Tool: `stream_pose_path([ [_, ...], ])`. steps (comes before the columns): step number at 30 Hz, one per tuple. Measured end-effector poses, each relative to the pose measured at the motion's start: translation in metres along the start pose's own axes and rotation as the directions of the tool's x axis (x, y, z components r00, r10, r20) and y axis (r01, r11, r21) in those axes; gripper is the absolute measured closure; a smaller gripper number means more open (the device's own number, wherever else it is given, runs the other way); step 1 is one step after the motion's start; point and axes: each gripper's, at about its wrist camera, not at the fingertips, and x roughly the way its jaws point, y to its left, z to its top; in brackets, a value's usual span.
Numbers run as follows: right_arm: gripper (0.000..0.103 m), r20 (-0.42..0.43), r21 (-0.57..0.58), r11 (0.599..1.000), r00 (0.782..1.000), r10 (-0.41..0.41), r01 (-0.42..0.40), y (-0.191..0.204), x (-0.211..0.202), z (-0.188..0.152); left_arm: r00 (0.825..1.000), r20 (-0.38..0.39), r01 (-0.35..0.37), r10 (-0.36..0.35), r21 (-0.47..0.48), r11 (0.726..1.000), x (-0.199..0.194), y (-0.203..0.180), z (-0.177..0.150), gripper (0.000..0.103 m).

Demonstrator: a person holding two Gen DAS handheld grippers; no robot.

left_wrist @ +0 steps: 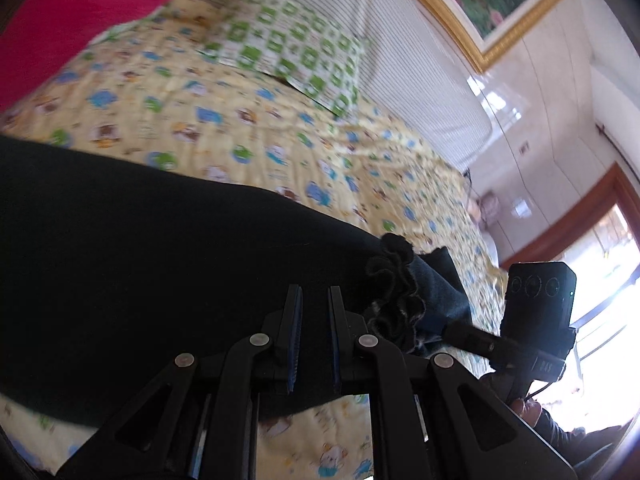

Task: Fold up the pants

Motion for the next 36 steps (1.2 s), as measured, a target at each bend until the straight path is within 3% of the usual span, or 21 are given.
stream_pose_path([
  [15, 0.045, -0.034, -0.072, 0.997, 0.999, 0.03, -0.033, 0.03, 0.027, 0.02, 0.987, 0.149, -0.023, 0.054, -0.201, 0.979, -0.065, 0.042, -0.022, 0.089],
  [18, 0.045, -0.051, -0.096, 0.995, 0.998, 0.032, -0.037, 0.036, 0.036, 0.022, 0.985, 0.163, -0.024, 0.062, -0.225, 0.974, -0.074, 0.047, -0.029, 0.081],
  [23, 0.045, -0.089, -0.13, 0.99, 0.995, 0.034, -0.045, 0.048, 0.055, 0.028, 0.98, 0.184, -0.027, 0.076, -0.257, 0.966, -0.091, 0.053, -0.04, 0.078],
  [25, 0.045, -0.106, -0.149, 0.988, 0.994, 0.034, -0.05, 0.054, 0.064, 0.031, 0.974, 0.201, -0.043, 0.101, -0.275, 0.96, -0.101, 0.057, -0.047, 0.07],
  [36, 0.044, -0.178, -0.271, 0.96, 0.984, 0.02, -0.069, 0.094, 0.11, 0.057, 0.96, 0.241, -0.036, 0.139, -0.387, 0.922, -0.128, 0.094, -0.065, 0.07],
])
